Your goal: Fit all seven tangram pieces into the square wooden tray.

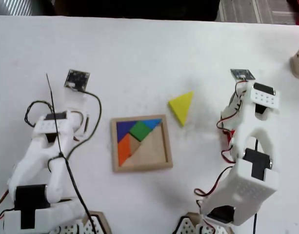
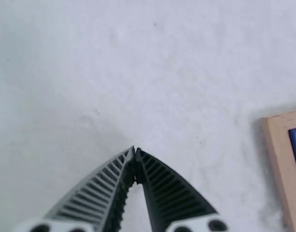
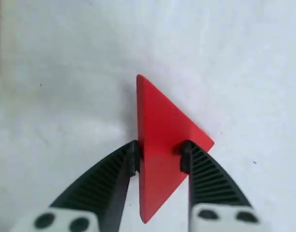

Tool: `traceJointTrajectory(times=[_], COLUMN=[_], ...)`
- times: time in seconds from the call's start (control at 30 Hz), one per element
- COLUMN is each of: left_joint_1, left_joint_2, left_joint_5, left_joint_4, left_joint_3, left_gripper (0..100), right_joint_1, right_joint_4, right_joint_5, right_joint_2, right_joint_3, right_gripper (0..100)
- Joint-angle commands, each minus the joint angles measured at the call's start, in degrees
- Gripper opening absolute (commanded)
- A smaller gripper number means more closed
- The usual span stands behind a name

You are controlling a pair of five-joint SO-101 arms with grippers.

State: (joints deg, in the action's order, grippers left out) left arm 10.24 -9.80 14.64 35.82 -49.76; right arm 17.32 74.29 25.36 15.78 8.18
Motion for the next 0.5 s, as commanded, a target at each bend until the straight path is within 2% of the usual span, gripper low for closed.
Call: traceJointTrajectory(times=[0.0, 0.2, 0.33, 0.47], left_joint_1=[-0.7, -0.7, -0.7, -0.7], left_joint_2=[-0.4, -0.4, -0.4, -0.4], left_joint_5=[-0.4, -0.4, -0.4, -0.4], left_joint_4=[-1.3, -1.3, -1.3, -1.3], left_joint_3=[1.1, 1.1, 1.1, 1.1], left_gripper=[2, 2, 2, 2], right_joint_1=[0.6, 2.1, 2.0, 0.4], right_joint_4=[0.8, 1.6, -1.6, -11.6], right_joint_5=[-0.7, -3.2, -3.5, -6.2], right_joint_2=[-2.4, -8.0, -12.0, -14.7], right_joint_3=[-1.6, 1.5, 8.8, 18.3], right_gripper=[13.2, 30.3, 30.9, 30.9])
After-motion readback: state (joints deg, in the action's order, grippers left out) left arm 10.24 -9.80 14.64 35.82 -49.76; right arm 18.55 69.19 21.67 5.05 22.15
